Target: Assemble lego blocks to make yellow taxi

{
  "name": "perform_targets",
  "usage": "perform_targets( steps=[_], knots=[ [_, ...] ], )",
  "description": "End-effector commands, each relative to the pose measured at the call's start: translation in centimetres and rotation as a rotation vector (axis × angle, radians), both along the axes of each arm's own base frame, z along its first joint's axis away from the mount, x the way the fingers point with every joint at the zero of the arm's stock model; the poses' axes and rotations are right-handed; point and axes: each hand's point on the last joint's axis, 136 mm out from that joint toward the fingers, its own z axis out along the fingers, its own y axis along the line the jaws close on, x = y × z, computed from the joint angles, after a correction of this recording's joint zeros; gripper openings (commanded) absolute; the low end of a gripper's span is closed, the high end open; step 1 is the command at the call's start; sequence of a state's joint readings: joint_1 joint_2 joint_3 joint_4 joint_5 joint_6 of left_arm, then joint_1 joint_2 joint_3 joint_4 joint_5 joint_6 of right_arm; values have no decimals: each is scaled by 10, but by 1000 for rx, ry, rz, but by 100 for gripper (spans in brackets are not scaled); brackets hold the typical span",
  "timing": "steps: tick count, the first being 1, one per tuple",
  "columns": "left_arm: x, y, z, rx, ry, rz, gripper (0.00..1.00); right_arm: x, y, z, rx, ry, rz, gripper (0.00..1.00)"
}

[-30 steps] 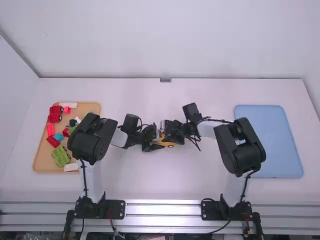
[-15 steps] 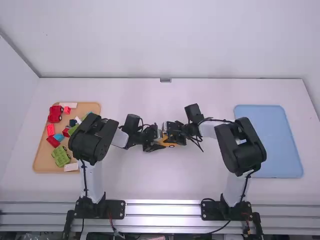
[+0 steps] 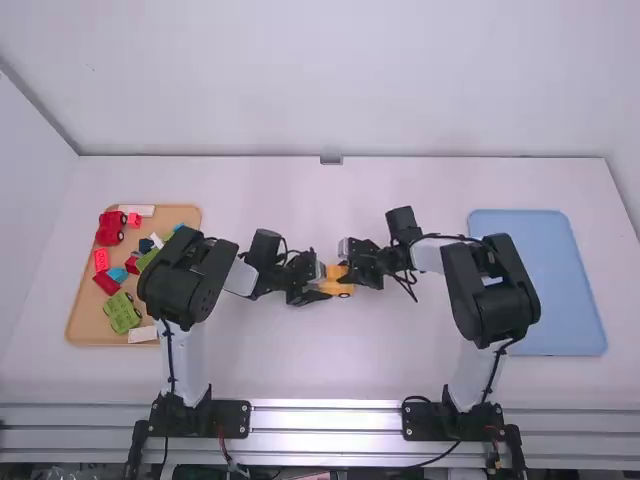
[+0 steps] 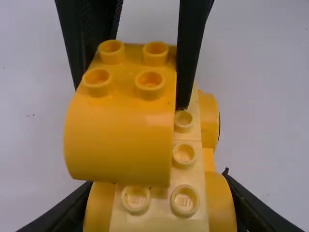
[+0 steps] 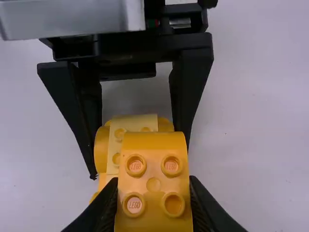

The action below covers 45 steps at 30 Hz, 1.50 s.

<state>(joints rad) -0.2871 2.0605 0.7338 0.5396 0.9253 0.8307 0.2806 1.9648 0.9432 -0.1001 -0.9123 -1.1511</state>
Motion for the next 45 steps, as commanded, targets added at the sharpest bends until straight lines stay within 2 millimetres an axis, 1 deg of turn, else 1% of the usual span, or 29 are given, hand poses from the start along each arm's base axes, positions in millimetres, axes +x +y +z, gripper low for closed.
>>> perform_targets(
  steps=[1, 3, 7, 12, 14, 17, 19, 25, 29, 31, 33, 35, 37, 38, 40, 45],
  knots=[
    [-10, 1, -10, 13, 41, -3, 18, -13, 2, -16, -53, 37, 14, 11],
    [-9, 1, -10, 12, 41, -3, 18, -15, 2, -16, -46, 43, 15, 11],
    [-10, 1, -10, 13, 43, -4, 18, -16, 9, -3, 22, 47, 37, 11],
    [-10, 1, -11, 13, 45, -3, 18, -3, 8, 13, 67, 65, 4, 14],
    [-10, 1, -11, 13, 45, -4, 18, -3, 7, 11, 60, 71, -3, 14],
    [-10, 0, -10, 11, 44, -6, 18, -11, 5, 2, 18, 63, 13, 14],
    [-10, 0, -10, 13, 41, -3, 18, -15, 5, -9, -26, 52, 13, 14],
    [-9, 0, -10, 12, 41, -3, 19, -15, 9, -24, -100, 34, -28, 13],
    [-9, 0, -10, 12, 39, -3, 18, -18, 9, -29, -135, 23, -22, 11],
    [-9, 0, -10, 12, 39, -3, 18, -16, 8, -27, -123, 20, -25, 11],
    [-9, 0, -10, 12, 39, -3, 18, -13, 9, -15, -76, 12, -19, 12],
    [-9, 0, -10, 12, 39, -3, 18, -9, 9, 3, -18, -9, -15, 13],
    [-9, 0, -10, 11, 39, -3, 18, -8, 7, 9, 0, -12, -19, 13],
    [-9, 0, -10, 11, 40, -4, 18, -8, 5, 10, 3, -9, -23, 14],
    [-8, 0, -9, 8, 52, 6, 18, -12, 2, 2, -3, 2, -26, 14],
    [-8, 0, -9, 7, 51, 7, 18, -14, 4, -9, 22, 2, -60, 14]
  ],
)
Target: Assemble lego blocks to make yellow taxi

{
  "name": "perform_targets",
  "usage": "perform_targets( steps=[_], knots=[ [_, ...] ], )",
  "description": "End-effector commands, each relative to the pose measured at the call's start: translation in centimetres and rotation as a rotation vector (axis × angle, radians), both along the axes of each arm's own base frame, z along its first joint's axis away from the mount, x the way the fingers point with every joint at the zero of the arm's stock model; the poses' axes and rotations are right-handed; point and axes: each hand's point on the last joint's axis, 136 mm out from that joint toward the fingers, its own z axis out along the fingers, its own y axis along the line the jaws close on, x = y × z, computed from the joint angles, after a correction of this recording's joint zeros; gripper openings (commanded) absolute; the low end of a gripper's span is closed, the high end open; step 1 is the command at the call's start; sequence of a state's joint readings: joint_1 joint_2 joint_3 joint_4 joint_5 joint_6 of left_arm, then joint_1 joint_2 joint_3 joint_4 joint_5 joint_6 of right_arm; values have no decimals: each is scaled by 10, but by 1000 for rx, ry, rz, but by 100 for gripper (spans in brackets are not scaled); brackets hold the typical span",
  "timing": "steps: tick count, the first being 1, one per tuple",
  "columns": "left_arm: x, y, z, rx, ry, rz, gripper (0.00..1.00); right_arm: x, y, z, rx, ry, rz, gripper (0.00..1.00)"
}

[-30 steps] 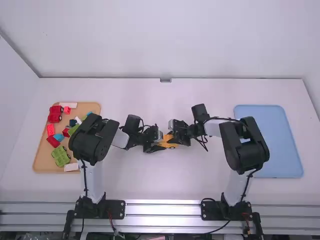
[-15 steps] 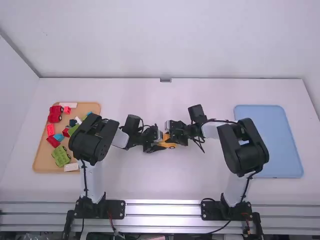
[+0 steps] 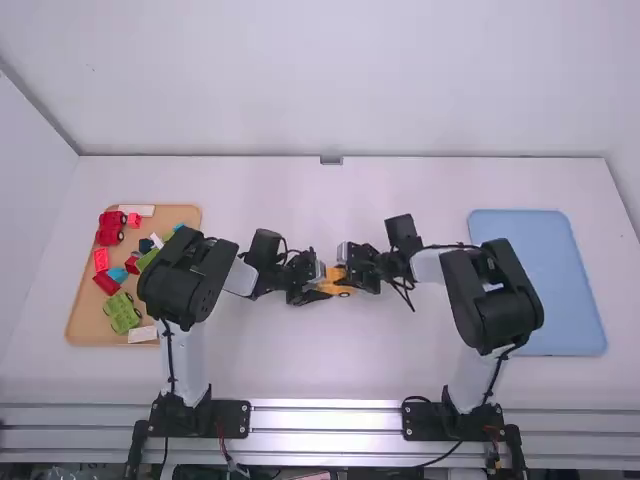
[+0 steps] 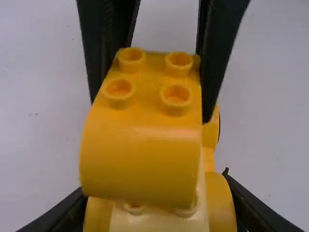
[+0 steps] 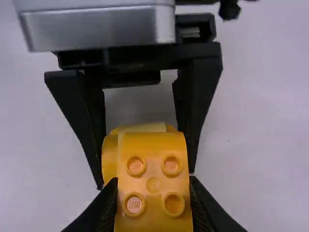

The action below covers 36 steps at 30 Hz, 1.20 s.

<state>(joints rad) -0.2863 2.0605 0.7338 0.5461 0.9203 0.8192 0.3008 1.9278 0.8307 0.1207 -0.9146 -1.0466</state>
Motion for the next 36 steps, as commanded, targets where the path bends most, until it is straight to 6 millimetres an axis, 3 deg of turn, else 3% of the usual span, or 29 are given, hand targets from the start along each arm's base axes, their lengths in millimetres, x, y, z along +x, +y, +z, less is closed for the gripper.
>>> perform_targets(
  steps=[1, 13, 18, 27, 36],
  knots=[
    [-9, -1, -9, 6, 48, -2, 18, -8, -3, -12, -15, 62, -43, 15],
    [-9, 0, -9, 8, 54, -2, 17, -14, -4, -18, -58, 49, -11, 15],
    [-8, -1, -8, 7, 50, -2, 17, -25, -8, -22, -106, 46, 58, 15],
    [-9, -1, -9, 8, 53, -1, 17, -21, -7, -37, -222, 30, 14, 13],
    [-9, -1, -9, 8, 52, -2, 16, -14, -23, -52, -349, 53, -69, 15]
  ],
)
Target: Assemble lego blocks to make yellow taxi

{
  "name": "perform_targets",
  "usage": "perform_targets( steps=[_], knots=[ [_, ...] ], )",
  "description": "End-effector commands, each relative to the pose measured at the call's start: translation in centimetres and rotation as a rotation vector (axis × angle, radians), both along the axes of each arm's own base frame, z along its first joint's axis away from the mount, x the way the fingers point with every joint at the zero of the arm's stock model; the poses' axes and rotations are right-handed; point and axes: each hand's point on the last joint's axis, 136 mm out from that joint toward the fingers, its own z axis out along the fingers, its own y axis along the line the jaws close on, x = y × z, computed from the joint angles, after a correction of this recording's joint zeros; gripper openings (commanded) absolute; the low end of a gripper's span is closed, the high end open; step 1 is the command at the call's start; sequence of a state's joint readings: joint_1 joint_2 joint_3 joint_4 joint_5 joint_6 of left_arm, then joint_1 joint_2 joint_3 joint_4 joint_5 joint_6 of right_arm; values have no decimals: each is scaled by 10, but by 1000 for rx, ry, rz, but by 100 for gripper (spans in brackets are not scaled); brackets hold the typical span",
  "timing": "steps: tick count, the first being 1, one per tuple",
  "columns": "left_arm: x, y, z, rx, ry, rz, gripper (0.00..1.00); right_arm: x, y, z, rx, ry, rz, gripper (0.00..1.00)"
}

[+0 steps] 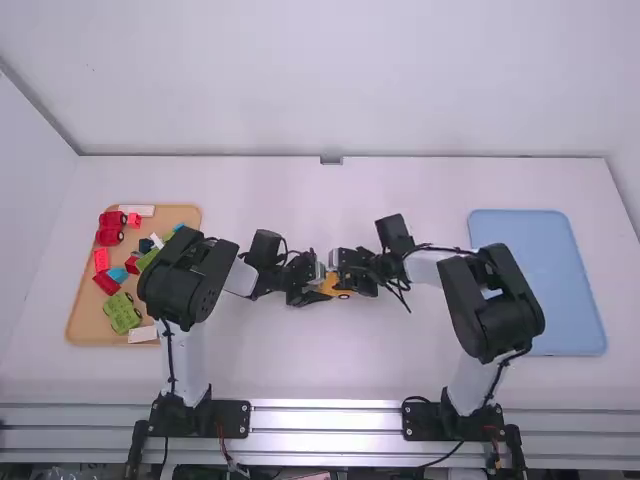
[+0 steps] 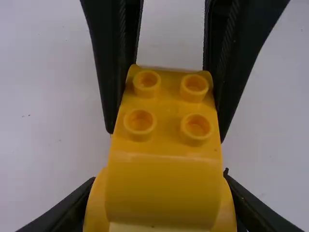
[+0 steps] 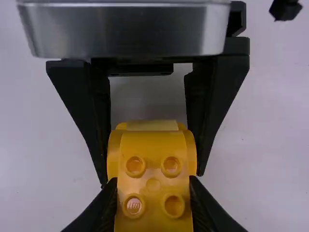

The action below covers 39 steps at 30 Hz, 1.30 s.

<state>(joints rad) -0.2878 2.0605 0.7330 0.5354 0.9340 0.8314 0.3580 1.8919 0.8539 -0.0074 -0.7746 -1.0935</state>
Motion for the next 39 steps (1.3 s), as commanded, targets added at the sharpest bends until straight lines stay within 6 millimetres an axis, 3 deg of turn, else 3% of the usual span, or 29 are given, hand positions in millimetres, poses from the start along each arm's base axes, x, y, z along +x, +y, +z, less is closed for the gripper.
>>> perform_targets(
  steps=[1, 6, 7, 12, 18, 20, 21, 23, 24, 26, 28, 32, 35, 36, 38, 39],
  knots=[
    [-5, 0, -9, 13, 50, 13, 16, -5, -25, -44, -210, 62, -102, 17],
    [-5, 0, -9, 13, 49, 13, 16, -8, -21, -40, -178, 58, -72, 26],
    [-5, 0, -9, 13, 49, 13, 16, -8, -14, -33, -123, 53, -45, 34],
    [-5, 0, -9, 13, 49, 13, 15, -3, 5, 8, 157, 42, 21, 56],
    [-5, 0, -9, 13, 49, 14, 14, 15, -3, 47, 360, 32, 8, 58],
    [-5, 0, -9, 13, 50, 14, 25, 19, -15, 58, 397, 40, -11, 62],
    [-5, 0, -9, 13, 50, 14, 42, 20, -19, 56, 389, 52, -29, 64],
    [-4, 0, -9, 11, 56, 20, 87, 23, -35, 37, 304, 78, -102, 67],
    [-4, 0, -8, 10, 57, 22, 99, 23, -38, 32, 281, 79, -113, 68],
    [-2, 2, -9, 26, 52, 34, 99, 20, -44, 14, 215, 73, -131, 73],
    [3, 8, -12, 81, 50, 77, 99, 14, -40, 1, 207, 69, -118, 99],
    [4, 17, 3, 104, 65, 105, 99, 9, -33, -11, 204, 85, -118, 99],
    [5, 35, 40, 107, 71, 150, 99, 8, -16, -21, 213, 81, -95, 99],
    [5, 36, 42, 108, 70, 153, 99, 8, -15, -21, 213, 81, -93, 99],
    [9, 53, 70, 98, 52, 203, 99, 6, -5, -21, 211, 84, -63, 99],
    [9, 55, 74, 96, 51, 213, 99, 5, -4, -21, 210, 85, -60, 99]
  ],
)
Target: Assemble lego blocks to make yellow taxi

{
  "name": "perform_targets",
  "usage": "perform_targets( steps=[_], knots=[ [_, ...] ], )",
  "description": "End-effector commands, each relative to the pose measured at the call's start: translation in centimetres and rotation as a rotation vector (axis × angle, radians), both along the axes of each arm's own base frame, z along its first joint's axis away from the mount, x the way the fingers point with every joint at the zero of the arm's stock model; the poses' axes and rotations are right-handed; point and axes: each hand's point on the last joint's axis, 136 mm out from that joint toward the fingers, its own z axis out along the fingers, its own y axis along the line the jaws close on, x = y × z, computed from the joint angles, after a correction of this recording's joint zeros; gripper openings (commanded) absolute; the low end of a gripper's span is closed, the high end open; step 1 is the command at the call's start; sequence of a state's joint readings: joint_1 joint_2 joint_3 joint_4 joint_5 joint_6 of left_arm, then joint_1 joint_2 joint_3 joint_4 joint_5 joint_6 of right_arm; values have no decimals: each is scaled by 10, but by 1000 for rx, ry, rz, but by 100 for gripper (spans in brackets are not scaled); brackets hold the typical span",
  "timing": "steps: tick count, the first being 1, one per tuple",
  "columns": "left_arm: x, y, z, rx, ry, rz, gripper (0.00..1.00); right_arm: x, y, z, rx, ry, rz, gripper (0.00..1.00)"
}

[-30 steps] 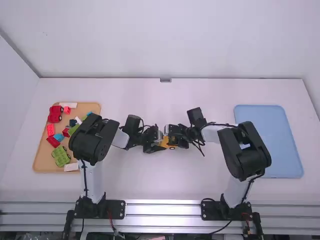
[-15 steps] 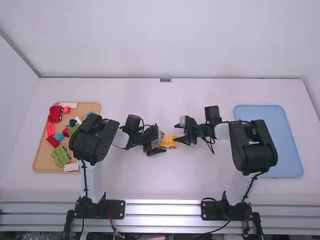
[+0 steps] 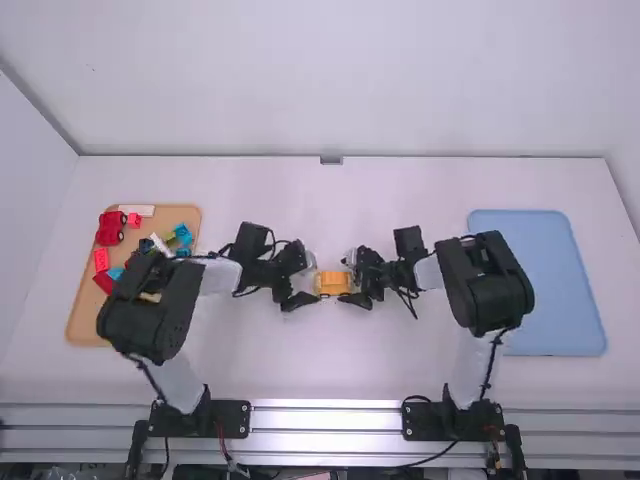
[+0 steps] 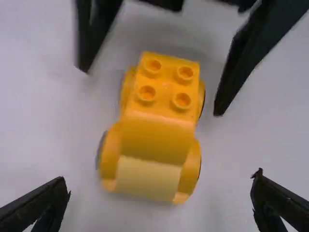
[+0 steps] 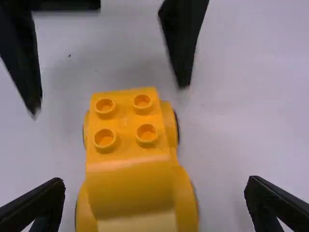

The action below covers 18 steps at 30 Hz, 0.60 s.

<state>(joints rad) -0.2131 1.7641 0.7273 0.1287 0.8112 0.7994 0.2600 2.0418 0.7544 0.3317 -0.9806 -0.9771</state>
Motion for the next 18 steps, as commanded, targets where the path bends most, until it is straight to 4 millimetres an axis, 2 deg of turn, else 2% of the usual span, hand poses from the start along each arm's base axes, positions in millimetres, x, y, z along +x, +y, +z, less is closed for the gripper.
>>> perform_targets(
  steps=[1, 3, 5, 7, 9, 10, 14, 16, 18],
  knots=[
    [13, 20, 39, -20, -69, 75, 99, 0, 11, 1, 5, 12, 21, 99],
    [20, 41, 68, -43, -71, 183, 99, 4, 19, -3, -40, -11, 20, 99],
    [25, 51, 77, -48, -62, 254, 99, 9, 22, -8, -92, -13, -10, 99],
    [35, 68, 88, -35, -60, 371, 99, 13, 25, -18, -174, -18, -42, 88],
    [39, 77, 92, -22, -62, 432, 99, 12, 27, -21, -208, -22, -41, 77],
    [42, 83, 96, -4, -71, 476, 99, 11, 28, -24, -242, -28, -29, 69],
    [43, 91, 102, 29, -101, 516, 99, 16, 26, -26, -316, -25, -33, 50],
    [44, 91, 104, 27, -110, 516, 99, 22, 22, -25, -347, -13, -48, 47],
    [46, 91, 107, 23, -125, 517, 99, 33, 8, -19, -420, 10, -85, 43]
  ],
)
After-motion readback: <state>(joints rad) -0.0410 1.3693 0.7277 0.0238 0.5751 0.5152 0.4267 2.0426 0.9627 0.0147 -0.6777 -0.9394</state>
